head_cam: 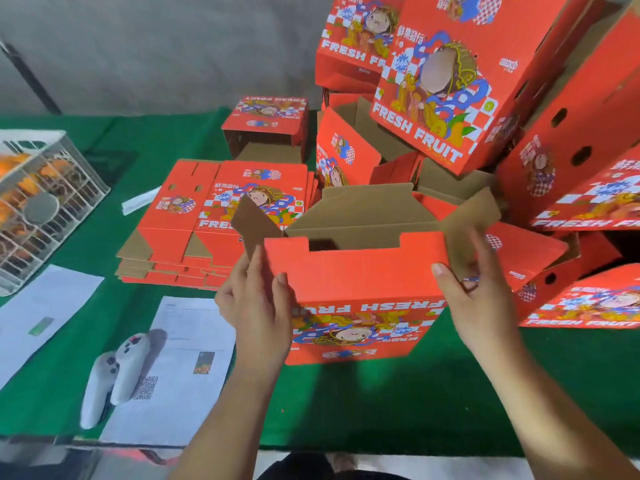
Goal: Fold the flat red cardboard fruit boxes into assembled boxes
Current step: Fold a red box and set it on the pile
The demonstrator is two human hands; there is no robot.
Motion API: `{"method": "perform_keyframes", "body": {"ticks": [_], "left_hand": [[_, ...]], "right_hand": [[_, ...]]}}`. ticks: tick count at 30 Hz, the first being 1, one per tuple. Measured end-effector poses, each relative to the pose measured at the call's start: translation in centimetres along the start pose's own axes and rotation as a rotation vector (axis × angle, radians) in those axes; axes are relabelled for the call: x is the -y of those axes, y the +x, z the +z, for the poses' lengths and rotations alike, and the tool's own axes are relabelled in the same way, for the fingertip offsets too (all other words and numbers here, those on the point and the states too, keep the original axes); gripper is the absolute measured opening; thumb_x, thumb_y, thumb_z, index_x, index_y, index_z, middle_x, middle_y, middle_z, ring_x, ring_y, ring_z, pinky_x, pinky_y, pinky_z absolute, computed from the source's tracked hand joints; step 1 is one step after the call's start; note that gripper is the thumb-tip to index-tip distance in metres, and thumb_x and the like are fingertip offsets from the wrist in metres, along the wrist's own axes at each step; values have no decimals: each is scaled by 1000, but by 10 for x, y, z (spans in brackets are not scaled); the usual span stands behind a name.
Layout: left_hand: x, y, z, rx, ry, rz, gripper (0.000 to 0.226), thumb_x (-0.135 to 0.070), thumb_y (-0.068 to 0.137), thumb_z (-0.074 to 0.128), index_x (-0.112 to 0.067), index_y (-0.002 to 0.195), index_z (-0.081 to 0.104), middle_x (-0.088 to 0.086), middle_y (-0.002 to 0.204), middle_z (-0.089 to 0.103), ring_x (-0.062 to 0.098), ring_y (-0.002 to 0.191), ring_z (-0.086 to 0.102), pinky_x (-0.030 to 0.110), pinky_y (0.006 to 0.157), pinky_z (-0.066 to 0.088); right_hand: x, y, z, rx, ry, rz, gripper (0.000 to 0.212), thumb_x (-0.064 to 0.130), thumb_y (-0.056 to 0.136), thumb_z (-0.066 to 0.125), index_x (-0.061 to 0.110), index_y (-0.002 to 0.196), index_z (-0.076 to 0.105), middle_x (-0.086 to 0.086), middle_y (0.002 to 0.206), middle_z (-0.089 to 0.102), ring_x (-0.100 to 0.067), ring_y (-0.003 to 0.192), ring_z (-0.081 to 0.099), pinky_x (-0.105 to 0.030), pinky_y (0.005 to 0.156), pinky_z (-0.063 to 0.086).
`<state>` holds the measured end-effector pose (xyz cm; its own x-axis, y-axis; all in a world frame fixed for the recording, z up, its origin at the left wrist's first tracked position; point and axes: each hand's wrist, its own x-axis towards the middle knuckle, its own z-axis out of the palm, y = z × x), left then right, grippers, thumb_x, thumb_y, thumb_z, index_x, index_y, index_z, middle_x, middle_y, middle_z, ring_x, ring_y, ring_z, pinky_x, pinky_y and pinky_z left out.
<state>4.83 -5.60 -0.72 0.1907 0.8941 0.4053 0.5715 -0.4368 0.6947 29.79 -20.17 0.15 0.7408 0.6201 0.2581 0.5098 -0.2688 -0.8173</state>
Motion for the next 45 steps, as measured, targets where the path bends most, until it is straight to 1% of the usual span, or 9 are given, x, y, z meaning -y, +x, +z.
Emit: {"method": "perform_keyframes", "body": {"ticks": [4,10,17,21,25,30,35,40,45], "left_hand": [[-1,8,4,22,82,-21,69,-30,98,48,-10,161,32,20,153,41,40,139,37,43,114,18],[-4,9,5,-23,188,-3,69,-17,96,63,-17,160,36,15,148,44,45,130,39,52,109,25],[3,29,-6,-65,163,13,82,-10,84,47,-9,163,25,20,125,51,43,104,45,55,91,35],[6,38,-4,148,28,242,72,-3,80,46,-10,151,52,15,107,56,38,99,51,52,88,42],[7,54,-9,407,-153,293,49,-4,84,45,-4,129,63,6,133,48,29,128,49,58,105,44],[-11,77,-3,647,241,356,70,-60,91,26,-36,154,43,-9,153,47,23,134,36,42,117,26],[-20,84,29,616,674,231,65,-71,100,12,-54,160,-5,5,145,35,35,122,34,48,106,31],[-19,78,30,452,422,200,74,-74,97,12,-44,163,-3,8,142,40,31,128,36,48,112,28],[-10,79,18,379,-75,77,70,-70,100,18,-29,121,70,5,153,44,19,146,30,40,124,19]], "right_hand": [[5,9,-2,140,-11,-20,97,23,101,65,42,163,-6,13,172,14,-8,155,25,-39,124,28],[19,11,1,203,-163,-230,100,-7,96,55,32,166,-6,28,167,-5,7,154,-2,-14,121,6],[21,8,7,283,-134,-204,86,-7,97,47,42,163,23,28,169,0,34,136,-2,2,101,17],[12,10,5,279,-170,-196,88,-12,94,45,41,161,26,24,170,-1,9,154,-9,-28,127,13],[10,7,7,324,-229,-275,89,-20,89,45,35,159,37,22,170,-16,-4,157,-20,-26,125,0],[6,8,5,412,-106,-269,76,-21,89,44,30,143,56,21,172,6,1,158,2,-14,124,11],[1,-1,4,388,66,-242,93,-13,96,48,39,161,8,16,166,33,6,153,20,-14,117,25],[-7,7,-6,402,-82,-240,48,34,98,57,43,145,52,36,146,36,10,147,21,-29,117,26],[19,21,14,218,58,-108,49,66,97,28,39,127,57,24,122,53,-18,127,41,-34,108,31]]}}
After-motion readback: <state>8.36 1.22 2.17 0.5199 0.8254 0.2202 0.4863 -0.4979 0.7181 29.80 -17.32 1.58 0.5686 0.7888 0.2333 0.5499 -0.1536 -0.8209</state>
